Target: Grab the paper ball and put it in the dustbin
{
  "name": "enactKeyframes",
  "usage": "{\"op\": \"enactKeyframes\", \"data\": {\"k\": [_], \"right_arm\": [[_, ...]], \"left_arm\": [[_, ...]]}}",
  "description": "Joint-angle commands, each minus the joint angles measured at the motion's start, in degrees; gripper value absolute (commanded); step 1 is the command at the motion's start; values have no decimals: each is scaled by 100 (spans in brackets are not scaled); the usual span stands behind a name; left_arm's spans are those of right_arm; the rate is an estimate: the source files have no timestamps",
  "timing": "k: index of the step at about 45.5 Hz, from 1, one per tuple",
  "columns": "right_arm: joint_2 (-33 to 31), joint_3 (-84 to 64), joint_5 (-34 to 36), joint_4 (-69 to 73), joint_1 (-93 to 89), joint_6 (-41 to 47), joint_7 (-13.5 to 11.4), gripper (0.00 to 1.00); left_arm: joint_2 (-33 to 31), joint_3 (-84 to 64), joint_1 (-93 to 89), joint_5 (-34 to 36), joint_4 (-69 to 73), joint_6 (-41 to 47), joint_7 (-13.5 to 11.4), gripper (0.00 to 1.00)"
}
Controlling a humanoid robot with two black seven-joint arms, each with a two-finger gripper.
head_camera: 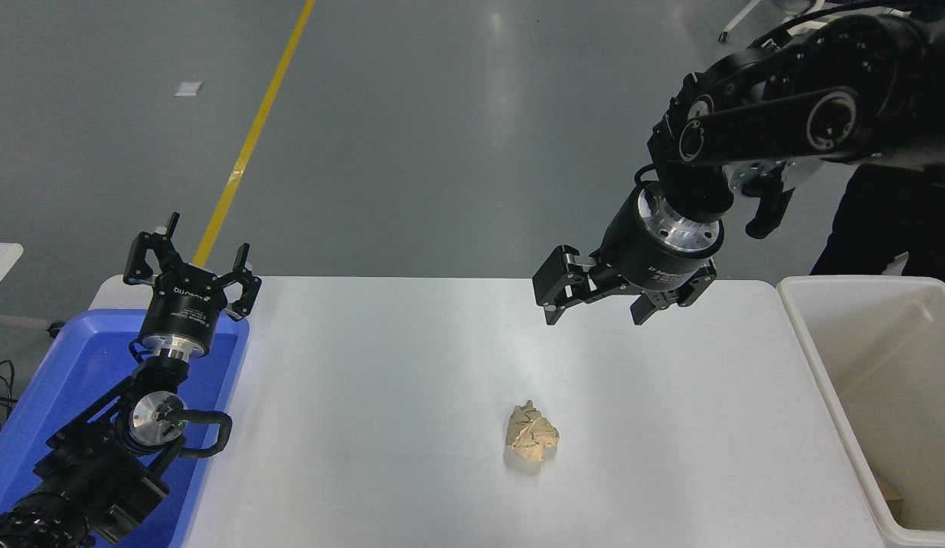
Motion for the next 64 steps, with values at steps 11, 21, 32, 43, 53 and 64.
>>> {"op": "enactKeyframes", "data": {"k": [11,21,32,43,53,64], "right_arm": [[31,34,11,-101,-2,-6,2,100],[188,306,19,-84,-458,-6,2,100],[250,974,-33,-224,-1425,-198,2,100],[365,1106,-68,-1647,-2734,-1077,2,100],[373,1344,-103,-2123,-3798,-1772,-6,100],[426,1405,-95,-2211,-4475,-2299,-6,100]], "left_arm": [[0,9,-9,2,0,-2,9,98],[0,9,-9,2,0,-2,9,98],[0,9,-9,2,0,-2,9,98],[0,9,-9,2,0,-2,9,98],[0,9,-9,2,0,-2,9,98],[0,9,-9,2,0,-2,9,98]]}}
